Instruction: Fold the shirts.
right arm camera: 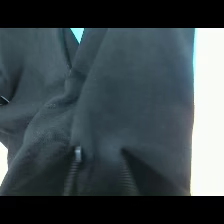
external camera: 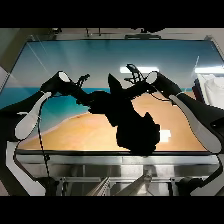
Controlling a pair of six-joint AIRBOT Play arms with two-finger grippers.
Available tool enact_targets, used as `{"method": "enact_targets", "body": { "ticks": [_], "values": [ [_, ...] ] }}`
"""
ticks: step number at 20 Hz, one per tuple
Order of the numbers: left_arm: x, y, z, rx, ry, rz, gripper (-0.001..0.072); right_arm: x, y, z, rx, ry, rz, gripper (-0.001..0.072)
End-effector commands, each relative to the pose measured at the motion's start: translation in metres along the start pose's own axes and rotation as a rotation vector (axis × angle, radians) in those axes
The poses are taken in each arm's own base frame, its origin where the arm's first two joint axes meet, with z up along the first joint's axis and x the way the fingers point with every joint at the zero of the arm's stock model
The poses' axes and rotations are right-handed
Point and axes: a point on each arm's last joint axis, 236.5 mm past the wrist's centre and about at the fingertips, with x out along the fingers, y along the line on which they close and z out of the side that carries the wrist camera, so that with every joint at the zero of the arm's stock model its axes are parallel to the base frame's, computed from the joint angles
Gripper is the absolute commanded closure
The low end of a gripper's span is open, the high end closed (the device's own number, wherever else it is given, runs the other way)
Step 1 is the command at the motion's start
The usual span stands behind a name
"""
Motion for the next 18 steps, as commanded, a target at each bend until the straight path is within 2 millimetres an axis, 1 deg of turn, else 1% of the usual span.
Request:
{"method": "enact_targets", "body": {
  "ticks": [1,2,3,4,5,6,7,8,10,11,12,13,14,15,16,17,18],
  "values": [
    [-0.001,0.000,0.001,0.000,-0.002,0.000,0.0709,0.008,0.005,-0.006,-0.002,0.021,-0.013,0.0671],
    [-0.003,0.000,0.002,0.002,-0.008,0.001,0.0710,0.008,0.005,-0.005,0.001,0.017,-0.011,0.0695],
    [-0.009,0.000,0.004,0.003,-0.023,0.003,0.0710,0.007,0.006,-0.004,0.003,0.016,-0.008,0.0695],
    [-0.018,-0.003,0.007,0.010,-0.044,0.006,0.0710,0.004,0.006,-0.003,0.003,0.012,-0.008,0.0695],
    [-0.033,-0.005,0.012,0.016,-0.076,0.009,0.0709,-0.003,0.006,0.001,0.003,0.004,-0.007,0.0696],
    [-0.054,-0.008,0.018,0.023,-0.123,0.016,0.0709,-0.017,0.007,0.009,0.000,-0.019,-0.006,0.0697],
    [-0.078,-0.009,0.023,0.027,-0.175,0.022,0.0710,-0.039,0.007,0.020,-0.003,-0.054,-0.007,0.0697],
    [-0.108,-0.011,0.027,0.032,-0.236,0.032,0.0710,-0.065,0.008,0.034,-0.007,-0.102,-0.011,0.0697],
    [-0.170,-0.017,0.029,0.031,-0.360,0.054,0.0710,-0.134,0.011,0.066,-0.017,-0.242,-0.030,0.0697],
    [-0.203,-0.026,0.027,0.036,-0.432,0.057,0.0709,-0.174,0.017,0.078,-0.030,-0.321,-0.040,0.0697],
    [-0.236,-0.042,0.026,0.049,-0.515,0.033,0.0709,-0.214,0.027,0.087,-0.055,-0.397,-0.051,0.0697],
    [-0.275,-0.069,0.023,0.079,-0.621,-0.018,0.0709,-0.258,0.043,0.094,-0.098,-0.485,-0.064,0.0698],
    [-0.313,-0.103,0.018,0.152,-0.728,-0.074,0.0710,-0.300,0.062,0.097,-0.148,-0.570,-0.076,0.0697],
    [-0.355,-0.146,0.005,0.258,-0.850,-0.129,0.0710,-0.347,0.088,0.096,-0.217,-0.669,-0.091,0.0697],
    [-0.392,-0.183,-0.013,0.349,-0.964,-0.155,0.0710,-0.387,0.114,0.090,-0.284,-0.759,-0.104,0.0697],
    [-0.434,-0.216,-0.037,0.430,-1.103,-0.137,0.0710,-0.432,0.142,0.080,-0.352,-0.863,-0.120,0.0697],
    [-0.474,-0.241,-0.063,0.485,-1.251,-0.067,0.0710,-0.475,0.166,0.067,-0.411,-0.967,-0.145,0.0698]
  ]
}}
